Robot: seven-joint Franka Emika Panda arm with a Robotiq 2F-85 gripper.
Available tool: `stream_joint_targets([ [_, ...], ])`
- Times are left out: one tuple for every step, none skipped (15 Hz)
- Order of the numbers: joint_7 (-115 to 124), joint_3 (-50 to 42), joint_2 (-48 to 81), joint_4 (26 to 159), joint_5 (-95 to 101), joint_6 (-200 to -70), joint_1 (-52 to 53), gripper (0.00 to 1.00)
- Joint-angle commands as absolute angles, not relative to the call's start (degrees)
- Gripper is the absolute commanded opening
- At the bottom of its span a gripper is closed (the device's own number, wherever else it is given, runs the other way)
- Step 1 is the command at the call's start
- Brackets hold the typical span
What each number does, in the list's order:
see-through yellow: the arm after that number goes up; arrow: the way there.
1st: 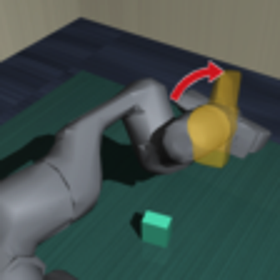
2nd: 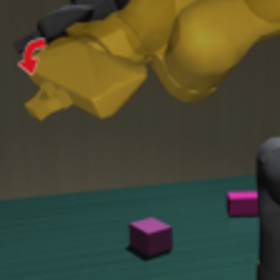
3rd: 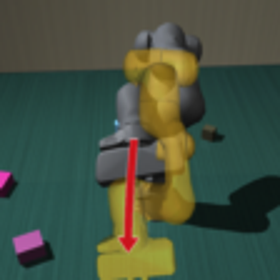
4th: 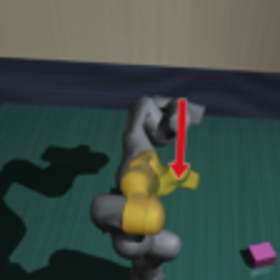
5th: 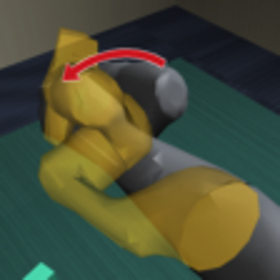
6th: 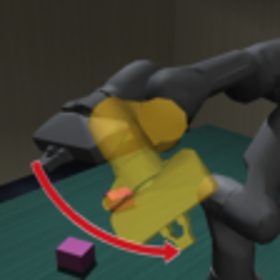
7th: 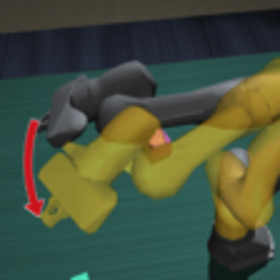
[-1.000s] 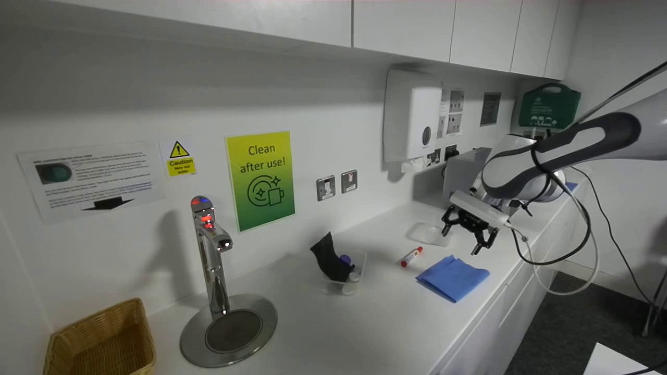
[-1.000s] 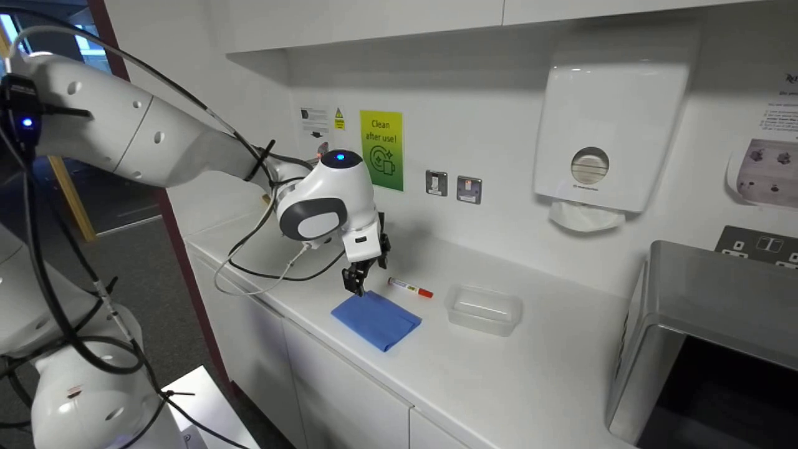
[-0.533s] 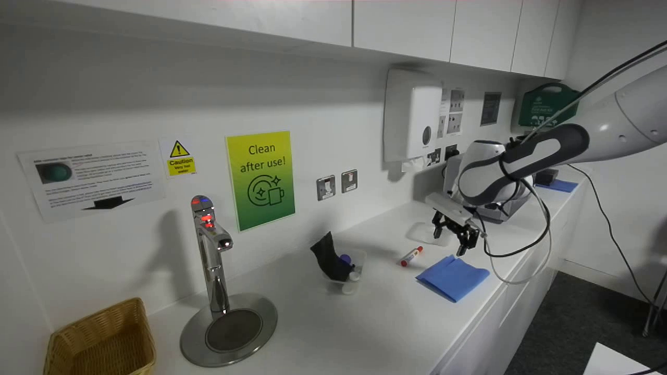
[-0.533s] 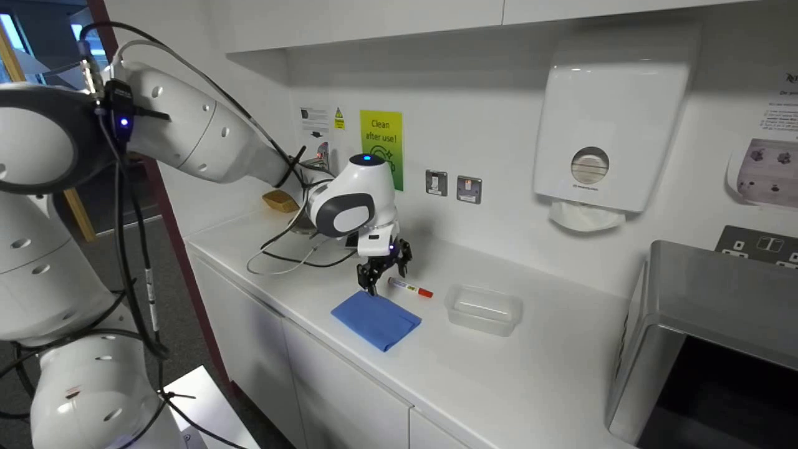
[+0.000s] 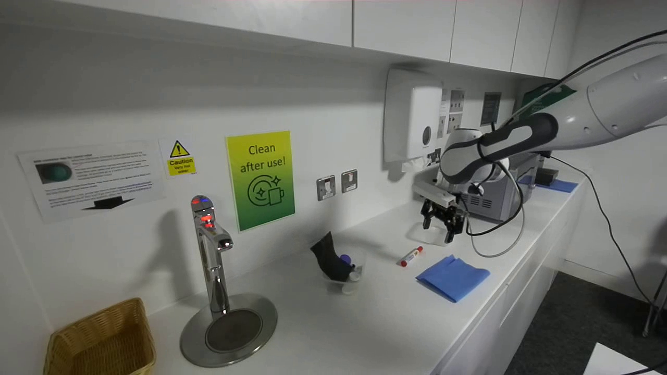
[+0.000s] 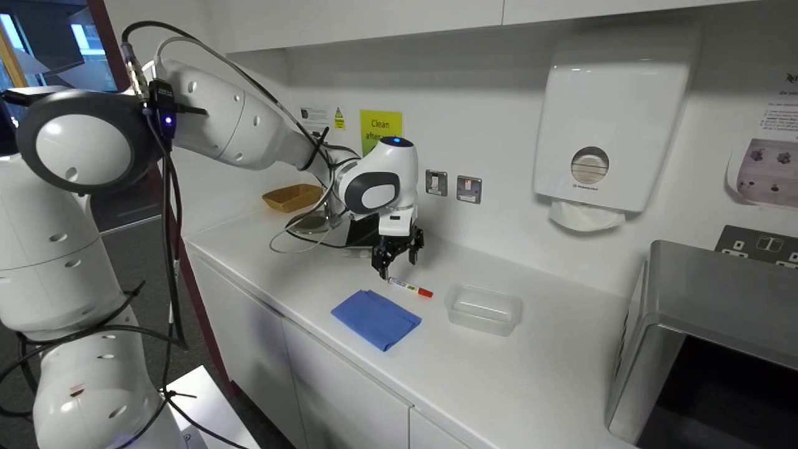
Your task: Put the orange marker inside the lunchbox on the right
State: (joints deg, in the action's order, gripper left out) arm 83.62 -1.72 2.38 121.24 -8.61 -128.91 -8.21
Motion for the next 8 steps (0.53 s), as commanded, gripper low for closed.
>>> stream_joint_targets([
  [79.03, -3.08, 4.9, 117.16, -9.99, -124.91, -6.89, 1.0],
  [77.76, -3.1, 5.19, 116.89, -9.92, -124.64, -6.76, 1.0],
  [76.81, -3.15, 5.43, 116.8, -9.79, -124.54, -6.58, 1.0],
  [75.79, -3.22, 5.6, 116.7, -9.68, -124.44, -6.4, 1.0],
  [74.71, -3.27, 5.75, 116.67, -9.47, -124.39, -6.3, 1.0],
  [73.78, -3.31, 5.88, 116.66, -9.24, -124.35, -6.18, 1.0],
  [72.92, -3.35, 5.96, 116.71, -9.25, -124.37, -6.09, 1.0],
  [71.97, -3.39, 6.05, 116.68, -9.38, -124.26, -6.02, 1.0],
])
